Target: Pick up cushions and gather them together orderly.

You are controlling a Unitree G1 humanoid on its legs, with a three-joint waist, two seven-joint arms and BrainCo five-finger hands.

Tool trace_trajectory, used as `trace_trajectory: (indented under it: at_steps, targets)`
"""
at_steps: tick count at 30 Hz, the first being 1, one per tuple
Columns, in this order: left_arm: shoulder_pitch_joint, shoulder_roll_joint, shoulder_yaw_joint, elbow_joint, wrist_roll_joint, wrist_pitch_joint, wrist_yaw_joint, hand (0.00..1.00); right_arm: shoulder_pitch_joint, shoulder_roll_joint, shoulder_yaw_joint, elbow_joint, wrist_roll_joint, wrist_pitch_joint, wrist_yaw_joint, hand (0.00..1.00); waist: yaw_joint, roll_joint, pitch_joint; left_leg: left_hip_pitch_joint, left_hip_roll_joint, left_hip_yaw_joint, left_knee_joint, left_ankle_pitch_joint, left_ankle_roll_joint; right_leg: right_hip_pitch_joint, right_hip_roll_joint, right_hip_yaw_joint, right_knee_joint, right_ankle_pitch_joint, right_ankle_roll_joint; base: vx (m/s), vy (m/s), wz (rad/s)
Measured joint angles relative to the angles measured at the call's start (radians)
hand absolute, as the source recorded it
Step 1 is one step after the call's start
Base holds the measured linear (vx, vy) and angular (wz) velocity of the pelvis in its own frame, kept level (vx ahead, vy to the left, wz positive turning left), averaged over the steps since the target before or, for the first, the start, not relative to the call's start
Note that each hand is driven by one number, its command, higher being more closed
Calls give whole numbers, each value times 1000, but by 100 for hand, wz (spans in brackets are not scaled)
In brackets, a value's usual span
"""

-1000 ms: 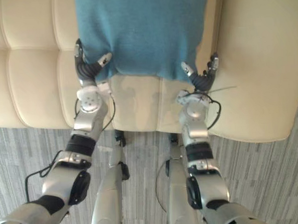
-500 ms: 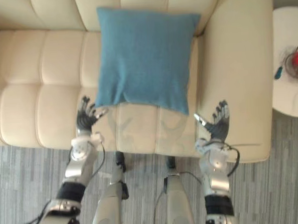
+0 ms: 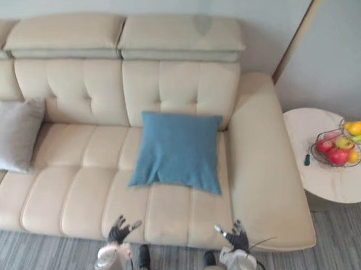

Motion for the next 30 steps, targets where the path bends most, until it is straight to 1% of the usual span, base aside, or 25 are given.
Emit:
trace_trajectory:
  at_steps: [6, 11, 12, 14, 15, 16, 17, 18, 19, 20, 21, 22, 23, 24, 25, 26, 27, 28, 29, 30]
  targets:
    - [9, 39, 2, 94, 60, 11, 0, 0, -27, -14, -57, 120, 1, 11, 5, 0, 1, -28, -11, 41, -4, 31, 0, -19, -8, 31, -1, 44, -33, 17, 3, 28, 8, -20]
    - [-3, 50, 2, 106, 75, 10, 0, 0, -31, -13, -57, 131, 0, 22, 3, 0, 4, -39, -9, 55, -5, 67, 1, -30, -10, 27, -1, 83, -41, 35, 4, 38, 8, -26]
    - [-15, 50, 2, 105, 82, 10, 1, 0, -45, -9, -55, 129, 0, 23, -1, 0, 11, -46, 1, 54, -2, 82, 1, -31, -10, 14, 3, 98, -40, 48, 12, -4, -1, -48]
    - [-33, 49, 1, 104, 83, 10, 4, 0, -66, -4, -42, 117, -1, 26, -4, 0, 21, -47, 18, 33, 17, 112, 19, -37, -9, -21, 22, 101, -30, 95, 30, -28, -8, -53]
    - [-51, 50, 1, 99, 83, 10, 9, 0, -85, 2, -28, 96, -2, 27, -7, 0, 26, -43, 36, -3, 42, 124, 71, -63, -10, -51, 42, 78, -18, 144, 33, -79, -4, -49]
    - [-66, 46, 1, 79, 83, 10, 17, 0, -92, 2, -6, 70, -4, 27, -15, 0, 32, -41, 45, -42, 66, 134, 136, -93, 10, -83, 57, 31, -6, 191, 27, -130, 3, -49]
    - [-71, 41, 2, 68, 83, 10, 21, 0, -94, 1, -2, 60, -9, 26, -17, 0, 34, -40, 46, -57, 75, 138, 165, -105, 15, -89, 61, 5, -14, 216, 25, -147, 19, -54]
    - [-73, 26, 3, 43, 82, 10, 24, 0, -96, -3, 7, 43, -12, 27, -25, 0, 43, -35, 44, -75, 96, 154, 188, -119, 41, -85, 64, -26, -61, 275, 25, -164, 24, -39]
    - [-85, 8, 23, 29, 82, 8, 23, 0, -111, -2, 10, 26, -12, 27, -31, 0, 47, -15, 58, -90, 108, 164, 204, -120, 43, -133, 49, -93, 161, 123, -17, -123, 13, -24]
    - [-88, 7, 23, 21, 82, 9, 23, 0, -109, -2, 13, 27, -12, 27, -32, 0, 47, -17, 58, -87, 105, 158, 213, -121, 45, -154, 36, -115, 293, 54, -30, -65, -22, 28]
    - [-85, 6, 22, -5, 82, 9, 23, 0, -95, 2, 26, 33, -13, 29, -34, 0, 45, -36, 53, -89, 88, 145, 255, -119, 49, -153, -5, -139, 547, -34, -2, -17, -66, 51]
    - [-75, 13, 30, -27, 83, 9, 24, 0, -85, 9, 37, 36, -13, 28, -32, 0, 51, -64, 42, -98, 69, 136, 295, -123, 55, -122, -39, -141, 643, -42, 15, -27, -79, 49]
    - [-76, 19, 37, -34, 83, 10, 24, 0, -85, 12, 36, 38, -13, 28, -31, 0, 53, -82, 39, -115, 58, 134, 324, -126, 53, -127, -37, -147, 624, -48, 32, -120, -44, 20]
    - [-78, 10, 41, -38, 83, 11, 24, 0, -108, 14, 32, 38, -13, 27, -31, 0, 67, -66, 29, -162, 56, 109, 356, -145, 55, -120, -19, -154, 556, -47, 39, -140, 17, 1]
    - [-72, -8, 41, -33, 82, 13, 24, 0, -110, -2, 27, 38, -14, 27, -33, 0, 79, -43, 9, -176, 53, 91, 339, -149, 69, -73, 0, -142, 489, -76, 51, -135, 122, -22]
    - [-72, -12, 41, -42, 82, 9, 24, 0, -125, -3, 27, 43, -18, 28, -39, 0, 111, -61, 24, -170, 31, 129, 319, -113, 93, -61, -18, -116, 544, -133, 63, -69, 81, -6]
    - [-87, -7, 38, -45, 82, 13, 26, 0, -140, 5, 30, 41, -27, 27, -40, 0, 112, -103, 29, -218, 9, 128, 353, -110, 98, -19, -28, -113, 467, -189, 32, -97, -17, -7]
    - [-93, -12, 31, -44, 82, 17, 26, 0, -163, 0, 32, 41, -32, 27, -41, 0, 118, -100, 36, -254, 21, 123, 380, -110, 98, -1, -19, -120, 393, -213, 25, -162, -153, -2]
    - [-91, -14, 10, -42, 81, 20, 25, 0, -194, -12, 35, 41, -33, 24, -42, 0, 121, -69, 58, -272, 44, 115, 400, -105, 92, 33, 7, -130, 308, -213, 25, -187, -119, -19]
    - [-89, -19, -3, -38, 81, 23, 25, 0, -199, -16, 35, 41, -34, 21, -44, 0, 121, -56, 68, -273, 53, 110, 406, -102, 87, 53, 16, -139, 276, -213, 24, -296, -103, -15]
